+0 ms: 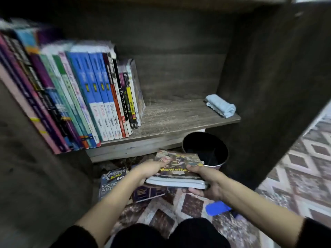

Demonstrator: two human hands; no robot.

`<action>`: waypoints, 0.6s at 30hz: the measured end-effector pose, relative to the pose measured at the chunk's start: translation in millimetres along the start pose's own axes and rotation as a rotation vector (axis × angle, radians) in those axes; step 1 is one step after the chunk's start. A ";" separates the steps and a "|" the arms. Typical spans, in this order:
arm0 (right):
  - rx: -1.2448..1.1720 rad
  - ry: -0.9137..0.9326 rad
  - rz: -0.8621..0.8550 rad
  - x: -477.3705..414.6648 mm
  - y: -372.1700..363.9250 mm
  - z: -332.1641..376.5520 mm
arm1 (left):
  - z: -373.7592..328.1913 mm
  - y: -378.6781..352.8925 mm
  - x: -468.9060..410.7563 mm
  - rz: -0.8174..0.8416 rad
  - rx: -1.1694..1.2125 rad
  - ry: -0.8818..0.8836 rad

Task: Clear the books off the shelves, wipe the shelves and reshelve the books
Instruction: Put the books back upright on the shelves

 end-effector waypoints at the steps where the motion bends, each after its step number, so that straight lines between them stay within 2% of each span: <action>1: -0.017 0.034 -0.007 13.9 4.9 1.6 | -13.0 -2.4 8.3 0.004 0.005 -0.025; 6: -0.030 0.197 -0.047 68.5 25.8 20.5 | -57.7 -12.2 26.1 -0.011 0.015 -0.114; 13: -0.024 0.389 -0.121 97.7 37.4 61.7 | -105.3 -2.5 28.6 -0.194 0.144 -0.236; 18: 0.023 0.449 -0.166 74.7 31.6 94.9 | -85.3 3.3 9.3 -0.274 0.339 -0.123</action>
Point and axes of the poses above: each hand's wrist, its own x-axis away from the middle knuckle, its own y-axis out of the back of the hand, z = x × y, the point moved 9 cm from there along -x, towards the middle knuckle, and after that the axes turned 15 degrees about -y, right-handed, at the moved point
